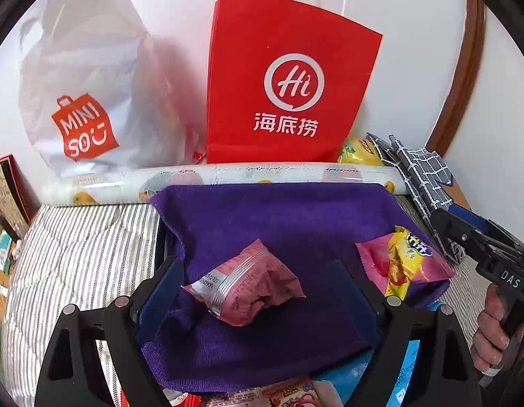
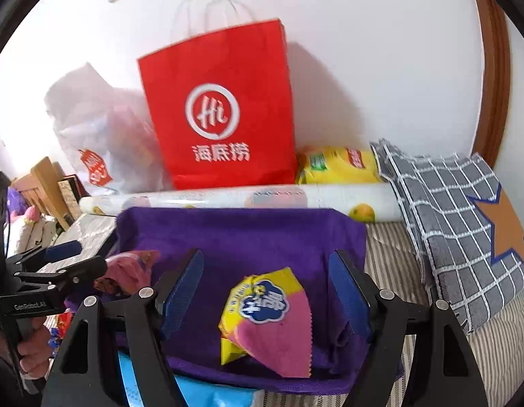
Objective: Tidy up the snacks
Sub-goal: 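Open both tools to drop the bags onto the purple towel, then grasp the red candy bag with the left tool while the right tool grasps the green snack bag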
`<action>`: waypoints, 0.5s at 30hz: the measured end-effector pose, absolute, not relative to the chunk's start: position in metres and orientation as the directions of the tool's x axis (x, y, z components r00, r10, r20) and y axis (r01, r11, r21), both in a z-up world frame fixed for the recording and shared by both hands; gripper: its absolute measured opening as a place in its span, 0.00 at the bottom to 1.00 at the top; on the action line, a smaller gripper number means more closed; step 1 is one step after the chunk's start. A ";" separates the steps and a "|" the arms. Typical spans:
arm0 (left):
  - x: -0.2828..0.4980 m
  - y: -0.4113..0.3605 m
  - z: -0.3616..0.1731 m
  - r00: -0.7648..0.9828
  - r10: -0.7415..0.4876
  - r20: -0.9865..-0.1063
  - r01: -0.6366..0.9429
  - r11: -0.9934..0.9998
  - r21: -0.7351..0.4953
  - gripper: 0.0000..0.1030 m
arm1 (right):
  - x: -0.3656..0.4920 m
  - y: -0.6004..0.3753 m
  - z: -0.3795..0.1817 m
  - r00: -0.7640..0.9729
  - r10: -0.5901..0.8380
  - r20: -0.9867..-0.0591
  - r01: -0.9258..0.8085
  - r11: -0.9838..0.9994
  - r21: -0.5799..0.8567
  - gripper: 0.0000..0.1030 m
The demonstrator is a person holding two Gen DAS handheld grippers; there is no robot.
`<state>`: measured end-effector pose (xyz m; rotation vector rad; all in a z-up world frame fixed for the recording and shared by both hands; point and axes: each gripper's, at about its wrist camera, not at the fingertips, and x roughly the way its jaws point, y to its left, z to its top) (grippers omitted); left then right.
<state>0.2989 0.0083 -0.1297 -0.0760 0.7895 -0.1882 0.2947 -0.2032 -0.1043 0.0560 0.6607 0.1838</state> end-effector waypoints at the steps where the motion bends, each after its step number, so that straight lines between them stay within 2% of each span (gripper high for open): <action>1: 0.299 0.008 -0.129 0.687 -0.197 -0.699 0.140 0.980 -0.139 0.86 | 0.293 -0.203 -0.102 0.777 0.187 -0.601 -0.146 0.982 0.116 0.74; 5: 0.301 0.010 -0.130 0.669 -0.210 -0.713 0.139 0.978 -0.158 0.86 | 0.286 -0.199 -0.093 0.777 0.248 -0.578 -0.180 0.968 0.173 0.74; 11: 0.293 0.025 -0.112 0.690 -0.230 -0.687 0.121 0.971 -0.204 0.86 | 0.266 -0.180 -0.081 0.764 0.250 -0.595 -0.173 0.968 0.184 0.74; 15: 0.278 0.029 -0.103 0.698 -0.191 -0.691 0.116 0.981 -0.154 0.86 | 0.233 -0.166 -0.075 0.754 0.238 -0.612 -0.172 0.971 0.166 0.74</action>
